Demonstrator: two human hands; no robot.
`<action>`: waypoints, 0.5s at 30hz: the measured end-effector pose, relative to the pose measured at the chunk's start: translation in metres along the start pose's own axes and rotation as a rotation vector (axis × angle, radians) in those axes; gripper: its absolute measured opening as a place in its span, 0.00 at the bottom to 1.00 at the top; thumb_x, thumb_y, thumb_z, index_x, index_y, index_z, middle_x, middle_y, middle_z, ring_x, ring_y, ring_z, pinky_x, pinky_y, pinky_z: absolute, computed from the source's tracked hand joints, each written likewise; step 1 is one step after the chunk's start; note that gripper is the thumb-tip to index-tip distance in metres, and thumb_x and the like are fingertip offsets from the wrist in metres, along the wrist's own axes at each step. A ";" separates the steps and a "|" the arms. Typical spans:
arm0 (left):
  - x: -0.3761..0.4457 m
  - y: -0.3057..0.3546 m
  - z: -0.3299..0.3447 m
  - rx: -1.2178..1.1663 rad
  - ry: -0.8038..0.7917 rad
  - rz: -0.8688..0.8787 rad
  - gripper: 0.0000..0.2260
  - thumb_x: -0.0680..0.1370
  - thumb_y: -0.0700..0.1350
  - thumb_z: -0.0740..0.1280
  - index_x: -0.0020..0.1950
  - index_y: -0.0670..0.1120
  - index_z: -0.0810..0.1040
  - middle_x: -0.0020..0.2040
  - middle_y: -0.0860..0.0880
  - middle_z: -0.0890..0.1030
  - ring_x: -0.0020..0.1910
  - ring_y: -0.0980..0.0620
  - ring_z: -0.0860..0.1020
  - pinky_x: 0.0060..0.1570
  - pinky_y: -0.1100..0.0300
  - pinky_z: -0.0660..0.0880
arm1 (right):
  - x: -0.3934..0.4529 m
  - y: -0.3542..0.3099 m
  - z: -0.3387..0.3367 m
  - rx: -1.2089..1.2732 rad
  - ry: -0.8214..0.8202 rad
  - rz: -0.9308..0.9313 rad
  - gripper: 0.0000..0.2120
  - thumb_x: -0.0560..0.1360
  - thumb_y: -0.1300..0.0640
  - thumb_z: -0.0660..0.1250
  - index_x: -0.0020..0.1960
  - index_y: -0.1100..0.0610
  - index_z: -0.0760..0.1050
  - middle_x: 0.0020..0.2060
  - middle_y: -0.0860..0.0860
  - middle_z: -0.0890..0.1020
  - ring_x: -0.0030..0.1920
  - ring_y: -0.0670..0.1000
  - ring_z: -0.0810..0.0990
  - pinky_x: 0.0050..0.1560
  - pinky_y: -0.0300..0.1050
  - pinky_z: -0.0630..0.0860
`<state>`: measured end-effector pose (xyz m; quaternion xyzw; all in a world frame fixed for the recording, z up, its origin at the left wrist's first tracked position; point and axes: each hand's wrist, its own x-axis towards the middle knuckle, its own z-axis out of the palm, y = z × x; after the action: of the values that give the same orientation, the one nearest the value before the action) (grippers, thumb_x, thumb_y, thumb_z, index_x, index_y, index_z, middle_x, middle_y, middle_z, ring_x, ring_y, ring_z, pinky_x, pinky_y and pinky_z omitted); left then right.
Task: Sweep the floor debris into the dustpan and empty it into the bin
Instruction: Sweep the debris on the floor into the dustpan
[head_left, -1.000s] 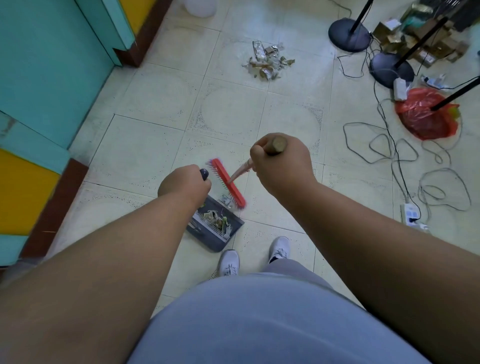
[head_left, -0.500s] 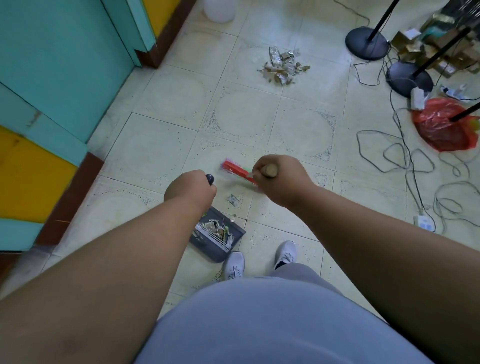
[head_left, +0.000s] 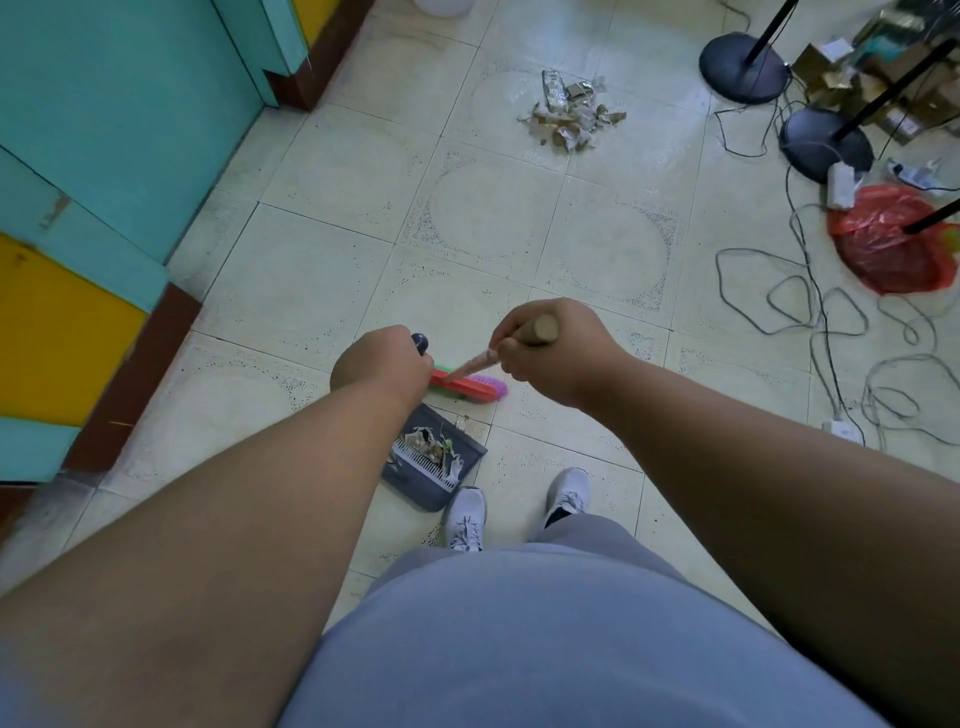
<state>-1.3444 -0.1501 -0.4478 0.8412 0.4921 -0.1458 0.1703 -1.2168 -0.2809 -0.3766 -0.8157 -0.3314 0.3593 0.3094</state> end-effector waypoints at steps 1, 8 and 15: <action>0.001 0.001 0.000 0.002 0.000 0.002 0.09 0.79 0.49 0.60 0.44 0.45 0.72 0.40 0.45 0.74 0.40 0.42 0.74 0.37 0.57 0.69 | 0.001 -0.004 -0.004 0.026 -0.008 0.010 0.09 0.71 0.61 0.64 0.40 0.55 0.83 0.31 0.47 0.83 0.36 0.50 0.82 0.36 0.47 0.81; 0.005 0.000 -0.002 0.017 0.004 0.007 0.10 0.79 0.48 0.59 0.43 0.44 0.73 0.34 0.46 0.72 0.36 0.44 0.74 0.31 0.59 0.66 | 0.009 -0.028 -0.042 0.237 0.032 0.065 0.07 0.70 0.64 0.64 0.42 0.62 0.82 0.35 0.61 0.85 0.39 0.62 0.86 0.43 0.64 0.82; 0.004 -0.002 -0.006 0.016 -0.003 -0.011 0.10 0.80 0.49 0.60 0.44 0.44 0.73 0.34 0.46 0.71 0.37 0.43 0.74 0.32 0.59 0.66 | 0.004 -0.041 -0.028 0.093 0.066 -0.032 0.09 0.71 0.63 0.63 0.40 0.59 0.82 0.32 0.56 0.84 0.34 0.57 0.84 0.37 0.59 0.83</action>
<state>-1.3437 -0.1433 -0.4440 0.8395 0.4954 -0.1520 0.1634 -1.2052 -0.2613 -0.3324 -0.8065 -0.3168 0.3421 0.3635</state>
